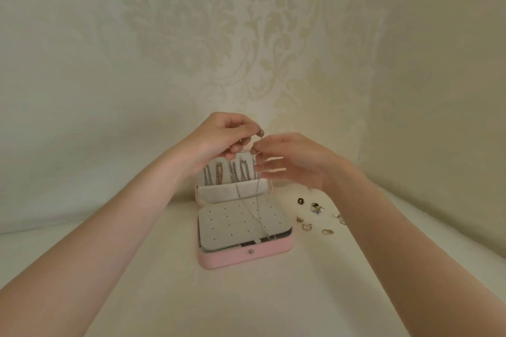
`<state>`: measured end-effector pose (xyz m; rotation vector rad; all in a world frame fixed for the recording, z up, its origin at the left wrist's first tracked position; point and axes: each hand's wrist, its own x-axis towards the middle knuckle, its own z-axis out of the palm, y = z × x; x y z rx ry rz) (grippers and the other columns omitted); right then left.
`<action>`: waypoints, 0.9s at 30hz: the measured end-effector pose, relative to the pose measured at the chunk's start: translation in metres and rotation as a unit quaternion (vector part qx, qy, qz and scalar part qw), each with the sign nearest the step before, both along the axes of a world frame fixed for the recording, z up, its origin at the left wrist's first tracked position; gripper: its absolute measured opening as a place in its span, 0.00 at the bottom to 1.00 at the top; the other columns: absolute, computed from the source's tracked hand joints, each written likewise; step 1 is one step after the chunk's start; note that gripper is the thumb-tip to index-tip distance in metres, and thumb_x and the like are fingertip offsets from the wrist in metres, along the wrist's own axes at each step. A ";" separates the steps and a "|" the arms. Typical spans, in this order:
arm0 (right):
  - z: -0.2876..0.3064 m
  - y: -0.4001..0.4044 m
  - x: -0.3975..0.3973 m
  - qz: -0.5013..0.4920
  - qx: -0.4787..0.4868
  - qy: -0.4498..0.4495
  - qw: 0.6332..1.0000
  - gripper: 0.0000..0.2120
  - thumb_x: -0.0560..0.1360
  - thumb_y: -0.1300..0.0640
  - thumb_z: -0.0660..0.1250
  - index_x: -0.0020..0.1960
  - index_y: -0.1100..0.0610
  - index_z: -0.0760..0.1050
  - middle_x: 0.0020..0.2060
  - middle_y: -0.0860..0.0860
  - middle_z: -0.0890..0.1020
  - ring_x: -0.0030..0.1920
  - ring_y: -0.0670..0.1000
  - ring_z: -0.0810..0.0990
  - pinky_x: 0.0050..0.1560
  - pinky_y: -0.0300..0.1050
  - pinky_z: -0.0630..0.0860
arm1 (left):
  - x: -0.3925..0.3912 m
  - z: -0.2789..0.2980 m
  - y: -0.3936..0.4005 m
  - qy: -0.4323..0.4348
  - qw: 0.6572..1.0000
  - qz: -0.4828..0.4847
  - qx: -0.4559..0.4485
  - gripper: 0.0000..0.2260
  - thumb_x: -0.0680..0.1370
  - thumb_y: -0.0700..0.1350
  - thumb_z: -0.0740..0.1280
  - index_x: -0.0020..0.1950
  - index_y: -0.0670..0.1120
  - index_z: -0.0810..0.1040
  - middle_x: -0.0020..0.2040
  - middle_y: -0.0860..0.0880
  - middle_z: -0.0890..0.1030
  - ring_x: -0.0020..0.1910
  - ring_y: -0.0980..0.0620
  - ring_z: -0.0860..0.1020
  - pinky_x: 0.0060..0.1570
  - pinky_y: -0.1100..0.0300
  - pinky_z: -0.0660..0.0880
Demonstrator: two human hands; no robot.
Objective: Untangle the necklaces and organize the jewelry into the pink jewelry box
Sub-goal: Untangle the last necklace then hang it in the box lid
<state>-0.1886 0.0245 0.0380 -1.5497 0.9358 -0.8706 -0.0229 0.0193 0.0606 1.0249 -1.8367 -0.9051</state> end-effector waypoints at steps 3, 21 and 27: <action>0.006 -0.012 0.002 -0.040 0.024 -0.173 0.984 0.08 0.78 0.59 0.63 0.42 0.60 0.75 0.25 0.48 0.67 0.27 0.46 0.66 0.38 0.40 0.72 | 0.009 -0.006 -0.007 -0.001 1.000 0.019 0.000 0.07 0.78 0.41 0.64 0.44 0.44 0.80 0.29 0.51 0.69 0.24 0.58 0.64 0.24 0.67 0.62; 0.031 -0.070 0.007 -0.175 0.083 -0.555 0.809 0.15 0.80 0.62 0.50 0.35 0.57 0.63 0.28 0.52 0.69 0.27 0.48 0.62 0.32 0.39 0.63 | 0.027 -0.068 -0.045 0.051 0.995 0.055 0.063 0.10 0.78 0.40 0.64 0.41 0.45 0.83 0.29 0.53 0.73 0.29 0.58 0.70 0.33 0.68 0.70; 0.023 -0.077 -0.006 -0.194 0.073 -0.549 0.810 0.15 0.79 0.63 0.51 0.34 0.57 0.63 0.23 0.51 0.69 0.24 0.48 0.61 0.29 0.39 0.63 | 0.024 -0.067 -0.052 0.045 0.995 0.052 0.071 0.08 0.77 0.39 0.65 0.42 0.44 0.83 0.35 0.48 0.77 0.30 0.60 0.74 0.38 0.69 0.74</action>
